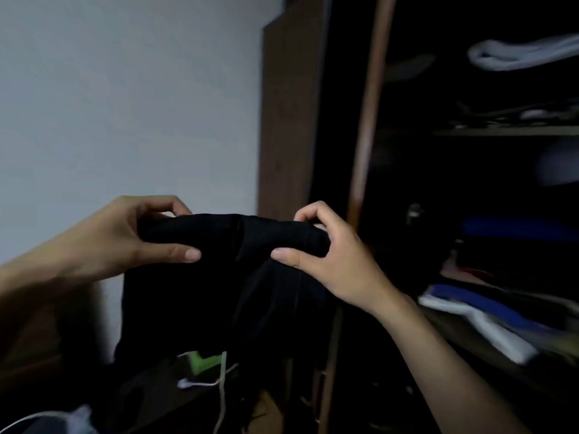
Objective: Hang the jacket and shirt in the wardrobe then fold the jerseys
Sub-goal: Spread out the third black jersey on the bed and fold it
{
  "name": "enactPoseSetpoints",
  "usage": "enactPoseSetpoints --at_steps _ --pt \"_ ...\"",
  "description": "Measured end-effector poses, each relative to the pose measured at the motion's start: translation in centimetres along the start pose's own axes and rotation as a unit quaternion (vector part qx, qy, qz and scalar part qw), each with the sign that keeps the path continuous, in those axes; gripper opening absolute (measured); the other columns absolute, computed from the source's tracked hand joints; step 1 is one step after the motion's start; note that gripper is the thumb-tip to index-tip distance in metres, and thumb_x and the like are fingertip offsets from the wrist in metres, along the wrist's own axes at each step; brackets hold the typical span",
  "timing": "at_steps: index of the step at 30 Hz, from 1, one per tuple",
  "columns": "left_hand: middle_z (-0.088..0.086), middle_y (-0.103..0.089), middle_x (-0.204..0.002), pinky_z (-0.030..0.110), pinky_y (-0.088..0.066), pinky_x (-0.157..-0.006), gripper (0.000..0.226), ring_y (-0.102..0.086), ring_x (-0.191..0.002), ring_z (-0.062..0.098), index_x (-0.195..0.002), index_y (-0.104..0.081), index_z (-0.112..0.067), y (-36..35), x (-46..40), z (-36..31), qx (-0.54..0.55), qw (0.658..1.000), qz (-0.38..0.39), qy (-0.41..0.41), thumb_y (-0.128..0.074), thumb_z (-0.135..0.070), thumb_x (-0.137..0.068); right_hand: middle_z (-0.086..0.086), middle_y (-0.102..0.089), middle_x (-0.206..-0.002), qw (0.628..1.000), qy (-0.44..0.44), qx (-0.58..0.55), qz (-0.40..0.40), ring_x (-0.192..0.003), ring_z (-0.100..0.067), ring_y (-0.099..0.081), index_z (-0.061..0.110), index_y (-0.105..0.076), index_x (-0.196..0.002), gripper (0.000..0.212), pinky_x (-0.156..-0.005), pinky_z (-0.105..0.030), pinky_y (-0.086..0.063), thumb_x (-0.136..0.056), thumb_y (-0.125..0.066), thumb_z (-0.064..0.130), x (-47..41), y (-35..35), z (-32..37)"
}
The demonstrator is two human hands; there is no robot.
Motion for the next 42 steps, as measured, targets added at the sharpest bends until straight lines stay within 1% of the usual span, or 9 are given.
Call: enactPoseSetpoints --at_steps 6,12,19,22,24,28,31,36,42 --pt "0.006 -0.076 -0.074 0.021 -0.055 -0.056 0.026 -0.069 -0.059 0.013 -0.077 -0.073 -0.027 -9.3 -4.0 -5.6 0.048 0.984 0.12 -0.124 -0.086 -0.013 -0.059 0.01 -0.065 -0.072 0.991 -0.092 0.068 -0.065 -0.065 -0.001 -0.061 0.019 -0.053 -0.094 0.035 -0.064 -0.019 -0.046 -0.081 -0.085 0.02 9.3 10.7 1.7" --pt "-0.009 -0.075 -0.074 0.016 -0.054 -0.06 0.028 -0.068 -0.062 0.001 -0.081 -0.069 -0.035 -19.2 -8.0 -12.9 0.037 0.967 0.133 -0.212 -0.087 -0.033 -0.06 -0.001 -0.067 -0.091 0.961 -0.139 0.143 -0.193 -0.08 -0.005 -0.064 0.011 -0.059 -0.101 0.033 -0.074 -0.02 -0.049 -0.082 -0.084 0.022 14.5 21.7 0.1" --pt "-0.001 -0.076 -0.081 0.04 -0.061 -0.076 0.031 -0.074 -0.073 0.016 -0.083 -0.07 -0.023 -32.5 -14.8 -16.5 0.044 0.982 0.111 -0.146 -0.09 -0.037 -0.064 0.009 -0.073 -0.109 0.938 -0.206 0.118 -0.252 -0.104 -0.007 -0.07 0.027 -0.062 -0.116 0.036 -0.098 -0.039 -0.055 -0.086 -0.079 0.037 17.6 32.3 -9.6" --pt "0.003 -0.075 -0.078 0.045 -0.061 -0.076 0.033 -0.073 -0.071 0.019 -0.081 -0.07 -0.021 -37.2 -17.7 -15.9 0.044 0.99 0.102 -0.086 -0.093 -0.035 -0.062 0.012 -0.068 -0.115 0.925 -0.239 0.109 -0.276 -0.108 -0.003 -0.065 0.025 -0.055 -0.13 0.049 -0.099 -0.032 -0.054 -0.089 -0.075 0.043 17.5 34.2 -13.9" --pt "0.003 -0.074 -0.074 0.041 -0.061 -0.073 0.035 -0.07 -0.065 0.015 -0.084 -0.072 -0.016 -39.5 -19.4 -15.5 0.05 0.992 0.104 -0.046 -0.094 -0.03 -0.062 0.016 -0.062 -0.114 0.916 -0.261 0.114 -0.283 -0.11 -0.003 -0.062 0.02 -0.052 -0.135 0.051 -0.09 -0.019 -0.05 -0.092 -0.071 0.041 17.0 34.7 -16.0" --pt "0.012 -0.075 -0.082 0.029 -0.061 -0.062 0.047 -0.071 -0.064 0.015 -0.102 -0.071 0.001 -42.5 -23.9 -15.0 0.151 0.982 0.1 0.061 -0.093 -0.015 -0.064 0.002 -0.06 -0.122 0.896 -0.268 0.192 -0.296 -0.12 -0.02 -0.059 0.018 -0.046 -0.14 0.054 -0.086 -0.026 -0.041 -0.096 -0.066 0.042 14.2 36.2 -17.2" --pt "0.018 -0.075 -0.099 0.047 -0.057 -0.084 0.051 -0.073 -0.091 0.032 -0.104 -0.071 -0.006 -44.3 -28.7 -15.6 0.189 0.975 0.087 0.082 -0.095 -0.022 -0.062 -0.01 -0.064 -0.128 0.859 -0.241 0.333 -0.305 -0.117 -0.032 -0.061 0.016 -0.042 -0.141 0.052 -0.082 -0.036 -0.045 -0.1 -0.061 0.041 10.1 38.8 -16.2" --pt "0.009 -0.069 -0.096 0.02 -0.053 -0.058 0.048 -0.065 -0.072 0.017 -0.102 -0.064 -0.013 -49.3 -38.7 -18.7 0.229 0.972 0.043 0.024 -0.094 -0.019 -0.065 -0.016 -0.056 -0.139 0.758 -0.318 0.47 -0.321 -0.124 -0.037 -0.059 0.007 -0.036 -0.145 0.055 -0.082 -0.039 -0.043 -0.101 -0.061 0.03 1.1 45.3 -18.6" --pt "0.013 -0.051 -0.132 0.047 -0.045 -0.101 0.053 -0.054 -0.121 0.034 -0.126 -0.05 -0.017 -58.6 -42.2 -15.8 -0.007 0.998 -0.011 -0.062 -0.077 -0.037 -0.085 -0.02 -0.032 -0.157 0.659 -0.418 0.593 -0.201 -0.144 -0.04 -0.032 0.007 -0.029 -0.152 0.077 -0.119 -0.052 -0.027 -0.094 -0.068 0.04 0.5 46.3 -26.8"
Point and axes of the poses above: each hand's wrist, its own x-axis away from the middle knuckle, its own y-axis out of the back of the hand, z = x × y, the point moved 1 cm from there along -x, towards the middle knuckle
